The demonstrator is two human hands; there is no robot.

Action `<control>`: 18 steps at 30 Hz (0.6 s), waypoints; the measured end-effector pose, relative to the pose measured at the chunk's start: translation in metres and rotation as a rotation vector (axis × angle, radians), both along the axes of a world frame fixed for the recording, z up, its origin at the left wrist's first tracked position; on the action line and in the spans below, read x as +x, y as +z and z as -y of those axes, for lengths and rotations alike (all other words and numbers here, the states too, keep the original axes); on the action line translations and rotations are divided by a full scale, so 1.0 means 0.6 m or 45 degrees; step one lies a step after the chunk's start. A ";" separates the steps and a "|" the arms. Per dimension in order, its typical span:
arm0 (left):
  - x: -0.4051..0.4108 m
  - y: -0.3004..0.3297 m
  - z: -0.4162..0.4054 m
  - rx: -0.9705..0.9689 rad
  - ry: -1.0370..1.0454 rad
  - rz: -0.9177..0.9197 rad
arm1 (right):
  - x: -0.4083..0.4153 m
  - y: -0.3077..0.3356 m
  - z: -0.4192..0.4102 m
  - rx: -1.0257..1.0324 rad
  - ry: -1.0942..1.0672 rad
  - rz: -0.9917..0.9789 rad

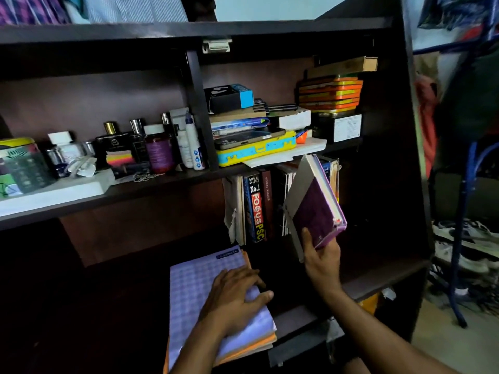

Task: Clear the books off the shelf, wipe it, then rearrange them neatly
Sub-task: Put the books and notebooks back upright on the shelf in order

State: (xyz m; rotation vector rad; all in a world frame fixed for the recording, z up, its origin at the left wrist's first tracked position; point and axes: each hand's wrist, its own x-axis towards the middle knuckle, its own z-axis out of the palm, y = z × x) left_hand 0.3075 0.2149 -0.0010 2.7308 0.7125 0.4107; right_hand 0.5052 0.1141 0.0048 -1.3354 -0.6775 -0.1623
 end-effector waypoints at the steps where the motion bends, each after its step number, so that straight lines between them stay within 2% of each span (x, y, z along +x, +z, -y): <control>1: 0.000 0.000 0.000 -0.008 0.002 -0.001 | 0.002 0.000 -0.008 0.015 0.004 -0.002; 12: -0.001 0.002 0.001 0.015 -0.012 0.017 | -0.012 -0.012 -0.023 0.069 0.008 0.086; 18: -0.002 0.006 0.006 -0.004 0.000 -0.005 | -0.004 -0.016 -0.026 0.000 0.030 0.180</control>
